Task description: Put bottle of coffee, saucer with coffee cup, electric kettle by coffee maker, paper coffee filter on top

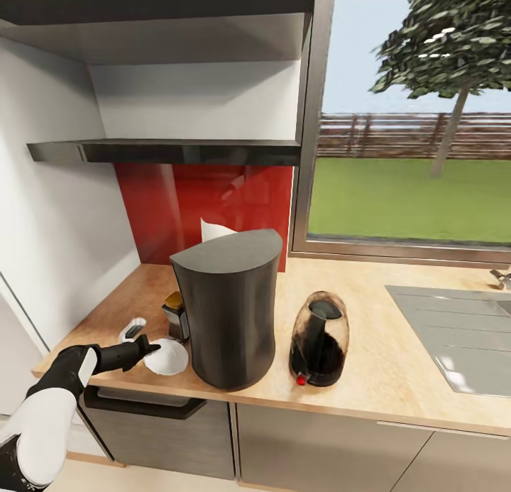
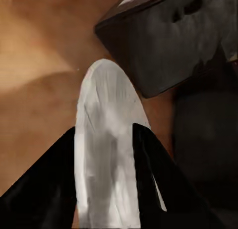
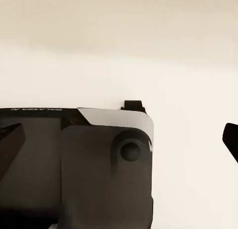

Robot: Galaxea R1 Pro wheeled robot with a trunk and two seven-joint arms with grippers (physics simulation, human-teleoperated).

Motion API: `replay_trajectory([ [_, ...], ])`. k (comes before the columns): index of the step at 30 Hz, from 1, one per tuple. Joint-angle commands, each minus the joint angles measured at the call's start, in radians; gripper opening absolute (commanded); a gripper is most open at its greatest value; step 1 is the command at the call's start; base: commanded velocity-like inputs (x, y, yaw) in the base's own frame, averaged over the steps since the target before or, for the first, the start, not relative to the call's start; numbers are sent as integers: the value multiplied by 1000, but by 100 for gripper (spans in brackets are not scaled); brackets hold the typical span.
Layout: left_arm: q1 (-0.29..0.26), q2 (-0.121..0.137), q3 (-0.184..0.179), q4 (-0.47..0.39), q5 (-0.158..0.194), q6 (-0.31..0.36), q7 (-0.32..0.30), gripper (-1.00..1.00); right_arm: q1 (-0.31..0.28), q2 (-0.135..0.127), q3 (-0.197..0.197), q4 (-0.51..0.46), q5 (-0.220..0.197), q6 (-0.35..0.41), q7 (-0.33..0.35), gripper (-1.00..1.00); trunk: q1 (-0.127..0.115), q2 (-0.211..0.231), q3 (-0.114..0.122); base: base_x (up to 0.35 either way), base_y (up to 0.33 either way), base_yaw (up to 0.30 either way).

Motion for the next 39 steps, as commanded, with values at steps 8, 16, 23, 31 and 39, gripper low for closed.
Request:
replay_trajectory([
  [8, -2, 9, 9, -9, -14, 5, -7, 100, -1, 0, 8, -1, -10, 1, -1, 100, 1, -2, -2, 0, 0, 0],
  [16, -2, 14, 11, -16, -10, 6, 46, 100, -1, 0, 8, -1, -10, 1, -1, 100, 1, -2, -2, -1, 128, 0],
  [23, -2, 10, 10, -16, -8, 7, 62, 100, -1, 0, 8, -2, -10, 1, -1, 100, 1, -2, -2, -145, 269, 0],
  [31, -2, 5, 10, -17, -7, 5, 56, 100, -1, 0, 8, -2, -10, 1, -1, 100, 1, -2, -2, -305, 91, 0],
  [39, -2, 4, 9, -18, -6, 5, 50, 100, -1, 2, 8, -2, -10, 1, -1, 100, 1, -2, -2, -341, 3, 0],
])
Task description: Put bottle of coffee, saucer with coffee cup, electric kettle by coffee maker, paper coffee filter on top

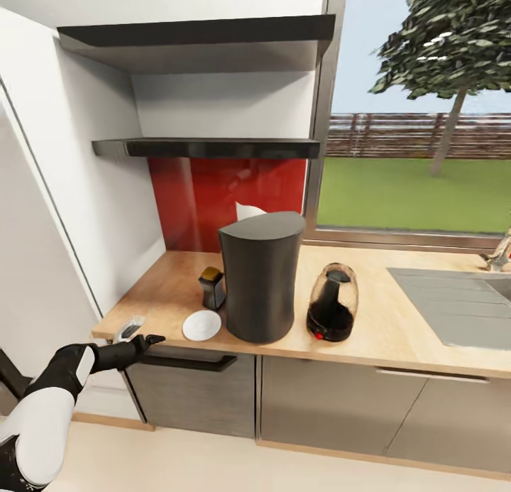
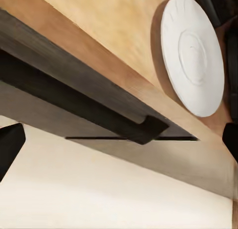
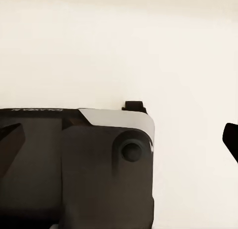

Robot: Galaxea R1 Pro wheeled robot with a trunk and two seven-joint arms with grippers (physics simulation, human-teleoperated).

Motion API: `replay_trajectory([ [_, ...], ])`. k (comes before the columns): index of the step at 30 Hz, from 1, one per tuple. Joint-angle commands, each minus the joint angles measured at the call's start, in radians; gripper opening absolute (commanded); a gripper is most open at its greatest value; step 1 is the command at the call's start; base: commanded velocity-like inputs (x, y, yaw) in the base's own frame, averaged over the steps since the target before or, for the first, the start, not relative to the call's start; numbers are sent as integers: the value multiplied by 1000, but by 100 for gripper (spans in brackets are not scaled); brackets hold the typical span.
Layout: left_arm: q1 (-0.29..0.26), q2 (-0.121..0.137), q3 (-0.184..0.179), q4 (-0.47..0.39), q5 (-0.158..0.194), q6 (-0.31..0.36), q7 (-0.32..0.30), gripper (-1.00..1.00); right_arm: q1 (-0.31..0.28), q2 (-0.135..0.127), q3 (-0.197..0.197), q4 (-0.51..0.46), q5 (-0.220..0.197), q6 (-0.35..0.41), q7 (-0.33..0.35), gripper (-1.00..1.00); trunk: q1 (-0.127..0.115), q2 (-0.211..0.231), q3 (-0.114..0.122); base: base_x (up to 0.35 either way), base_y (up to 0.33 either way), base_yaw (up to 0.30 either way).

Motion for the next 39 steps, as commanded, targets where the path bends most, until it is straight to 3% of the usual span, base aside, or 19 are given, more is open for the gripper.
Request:
replay_trajectory([
  [1, -2, -1, 7, -1, -11, 5, -9, 100, -1, 0, 9, 0, -10, 1, -1, 100, 0, -2, -2, -342, 0, 0],
  [6, 16, 0, 5, 9, -12, 3, -22, 100, -1, 1, 9, 0, -10, 1, -1, 100, 0, -2, -2, -247, 0, 0],
  [9, 95, 4, 1, 2, -12, -38, -59, 100, -1, 2, 9, 0, -10, 0, -1, 100, 0, -2, -2, -51, 0, 0],
  [13, 218, 9, 3, 1, -17, -154, -144, 100, -1, 5, 10, 0, -11, 0, -1, 100, 0, -2, -2, -11, 0, 0],
  [16, 314, 10, 1, 1, -23, -230, -161, 100, -1, 6, 10, -1, -13, 0, -1, 100, 0, -2, -2, -1, 0, 0],
  [19, 373, 9, -4, 5, -31, -307, -144, 100, -1, 6, 10, -1, -14, 0, 0, 100, 0, -2, -2, 0, 0, 0],
  [21, 417, 8, -6, 11, -59, -375, -102, 100, -1, 7, 10, -2, -15, 0, 2, 100, 0, -2, -2, 0, 0, 0],
  [25, 523, 7, -5, 16, -147, -505, 31, 100, -1, 9, 9, -2, -16, 1, 4, 100, 0, -2, -2, 0, 0, 0],
  [27, 587, 6, -5, 17, -164, -546, 92, 100, -1, 10, 9, -2, -16, 1, 4, 100, 0, -2, -2, 0, 0, 0],
  [30, 650, 2, -5, 18, -182, -562, 159, 100, -1, 11, 8, -2, -18, 1, 3, 100, 0, -2, -2, 0, 0, 0],
  [33, 710, -4, -7, 36, -226, -569, 234, 100, -1, 12, 7, -2, -19, 1, 3, 100, 0, -2, -2, 0, 0, 0],
  [39, 742, -7, -6, 183, -387, -574, 371, 100, -1, 12, 7, -2, -19, 1, 3, 100, 0, -2, -2, 0, 0, 0],
])
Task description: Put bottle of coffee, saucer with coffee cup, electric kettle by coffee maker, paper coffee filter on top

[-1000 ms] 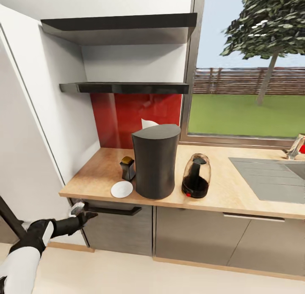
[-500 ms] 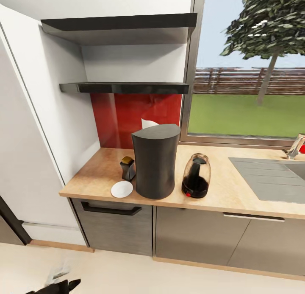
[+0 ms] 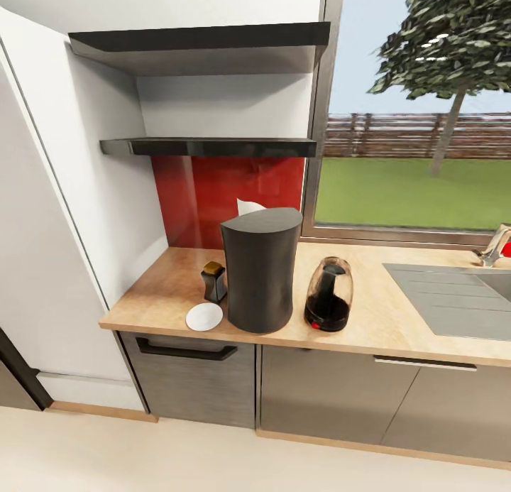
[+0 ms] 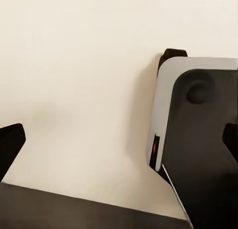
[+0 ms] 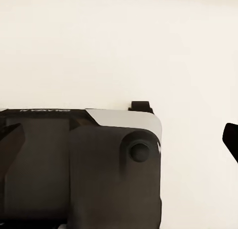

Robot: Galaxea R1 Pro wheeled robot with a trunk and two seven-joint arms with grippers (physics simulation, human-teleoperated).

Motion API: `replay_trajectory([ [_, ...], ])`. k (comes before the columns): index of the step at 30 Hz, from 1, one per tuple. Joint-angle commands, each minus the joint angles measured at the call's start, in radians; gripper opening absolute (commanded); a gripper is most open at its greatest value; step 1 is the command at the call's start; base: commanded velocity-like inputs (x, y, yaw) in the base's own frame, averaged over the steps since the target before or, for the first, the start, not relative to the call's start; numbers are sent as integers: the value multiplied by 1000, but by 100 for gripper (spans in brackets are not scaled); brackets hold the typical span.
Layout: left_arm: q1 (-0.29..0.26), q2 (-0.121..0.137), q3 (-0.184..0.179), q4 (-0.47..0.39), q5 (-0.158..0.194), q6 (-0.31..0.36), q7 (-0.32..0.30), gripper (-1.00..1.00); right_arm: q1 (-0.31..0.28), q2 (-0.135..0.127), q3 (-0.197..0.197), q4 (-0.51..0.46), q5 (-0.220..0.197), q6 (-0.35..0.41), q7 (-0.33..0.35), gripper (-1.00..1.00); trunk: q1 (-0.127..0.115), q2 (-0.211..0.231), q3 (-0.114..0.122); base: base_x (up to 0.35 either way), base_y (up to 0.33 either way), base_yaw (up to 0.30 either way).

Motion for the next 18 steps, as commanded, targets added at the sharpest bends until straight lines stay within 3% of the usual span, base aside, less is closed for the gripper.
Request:
replay_trajectory([
  [1, 0, -1, 9, 20, -27, 5, 17, 100, -1, 0, 8, 0, -10, 1, -1, 100, 1, -2, -2, 0, 0, 0],
  [7, 1, -1, 10, 86, -64, 5, 122, 100, -1, 0, 6, -1, -11, 1, -1, 100, 1, -2, -2, 0, 0, 0],
  [15, 1, 1, 7, 90, -68, 6, 132, 100, -1, -2, 4, 0, -12, 2, -3, 100, 1, -2, -2, 0, 0, -3],
  [18, 1, 0, 7, 89, -68, 5, 134, 100, -1, -7, 4, 0, -16, 1, -3, 100, 1, -2, -2, 0, 0, -257],
])
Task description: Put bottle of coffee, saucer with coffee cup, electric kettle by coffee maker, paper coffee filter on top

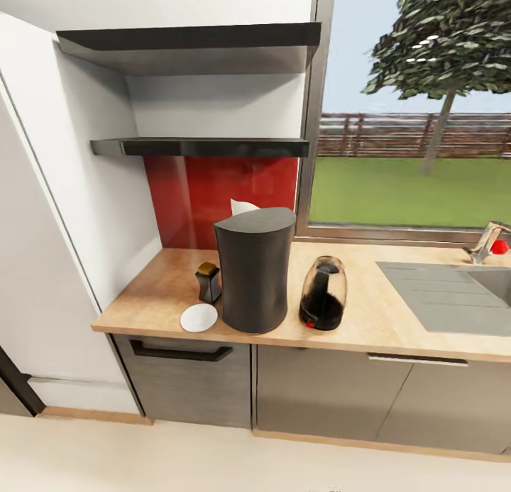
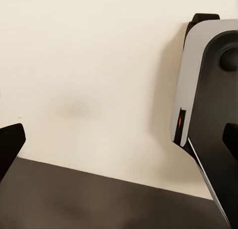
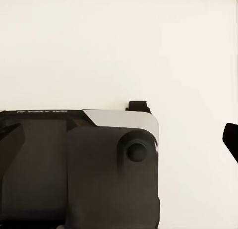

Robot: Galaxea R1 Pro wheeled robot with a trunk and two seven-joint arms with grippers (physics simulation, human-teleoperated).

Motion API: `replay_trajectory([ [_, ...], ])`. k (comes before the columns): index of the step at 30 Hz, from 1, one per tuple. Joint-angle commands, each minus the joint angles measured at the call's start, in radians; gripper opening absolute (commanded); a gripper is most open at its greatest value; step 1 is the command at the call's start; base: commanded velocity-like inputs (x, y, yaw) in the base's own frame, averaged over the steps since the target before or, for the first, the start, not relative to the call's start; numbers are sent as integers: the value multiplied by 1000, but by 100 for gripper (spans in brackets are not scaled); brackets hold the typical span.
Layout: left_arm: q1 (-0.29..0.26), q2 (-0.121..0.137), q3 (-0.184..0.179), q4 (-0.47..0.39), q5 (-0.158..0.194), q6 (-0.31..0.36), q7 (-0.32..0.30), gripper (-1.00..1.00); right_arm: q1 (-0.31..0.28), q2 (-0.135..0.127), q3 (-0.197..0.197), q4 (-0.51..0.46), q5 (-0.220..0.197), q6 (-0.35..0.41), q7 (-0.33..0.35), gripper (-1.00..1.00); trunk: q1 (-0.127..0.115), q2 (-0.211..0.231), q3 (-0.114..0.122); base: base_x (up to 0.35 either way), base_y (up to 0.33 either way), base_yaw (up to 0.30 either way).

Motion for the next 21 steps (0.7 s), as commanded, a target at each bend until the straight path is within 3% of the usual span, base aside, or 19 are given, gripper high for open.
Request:
replay_trajectory([
  [1, 0, -1, 9, -3, -8, 5, -7, 100, -1, -1, 8, 0, -10, 1, -1, 100, 1, -2, -2, 0, 0, -265],
  [11, 0, -9, 11, -1, -8, 9, -10, 100, -1, -4, 8, 0, -10, 1, -1, 100, 1, -2, -2, 0, 0, -267],
  [14, 0, -23, 10, 0, -9, 11, -11, 100, -1, -8, 8, 0, -10, 1, -1, 100, 1, -2, -2, 0, 0, -268],
  [15, 0, -31, 8, -1, -13, 11, -11, 100, -1, -12, 8, 0, -10, 1, -1, 100, 1, -2, -2, 0, 0, -268],
  [18, 0, -45, -21, -1, -70, 13, -8, 100, -1, -17, 8, 0, -11, 1, -1, 100, 1, -2, -2, 0, 0, -268],
  [21, 0, -48, -30, -1, -90, 10, -8, 100, -1, -18, 8, 0, -11, 1, -1, 100, 1, -2, -2, 0, -10, -268],
])
